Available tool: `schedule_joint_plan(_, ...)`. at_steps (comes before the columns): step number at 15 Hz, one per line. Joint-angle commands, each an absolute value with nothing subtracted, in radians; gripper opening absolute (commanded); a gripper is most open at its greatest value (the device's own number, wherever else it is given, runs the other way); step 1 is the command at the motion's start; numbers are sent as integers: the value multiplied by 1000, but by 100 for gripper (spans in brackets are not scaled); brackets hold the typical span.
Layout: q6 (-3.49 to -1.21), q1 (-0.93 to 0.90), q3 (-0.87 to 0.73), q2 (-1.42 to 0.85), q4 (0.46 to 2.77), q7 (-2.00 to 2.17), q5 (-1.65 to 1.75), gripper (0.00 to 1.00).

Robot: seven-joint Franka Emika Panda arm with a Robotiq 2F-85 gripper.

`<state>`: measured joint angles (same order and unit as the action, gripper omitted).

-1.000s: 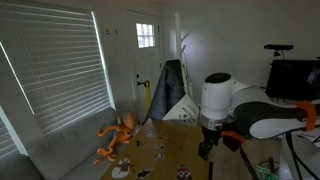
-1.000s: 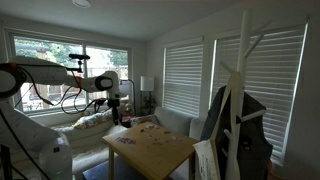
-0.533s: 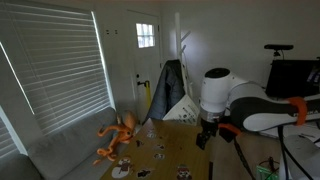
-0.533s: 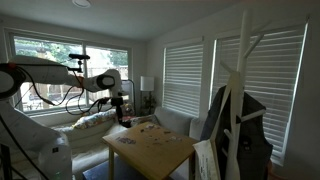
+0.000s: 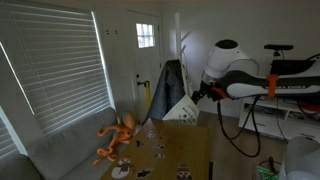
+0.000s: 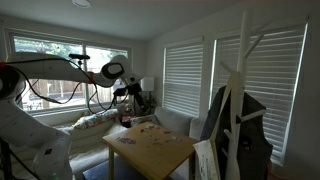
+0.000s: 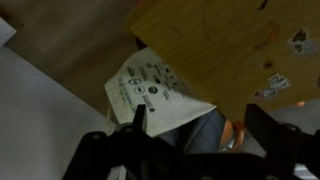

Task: Move the tote bag to two different stocks on the coat hanger

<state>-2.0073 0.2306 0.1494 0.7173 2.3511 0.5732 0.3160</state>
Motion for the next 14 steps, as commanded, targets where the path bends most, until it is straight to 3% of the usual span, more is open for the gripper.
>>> schedule_joint_plan(1, -2011, 236, 139, 714, 2342, 569, 322, 100)
schedule_joint_plan(10, -2028, 249, 148, 698, 2340, 589, 344, 100)
schedule_joint_plan(14, -2274, 337, 106, 613, 2294, 586, 495, 100)
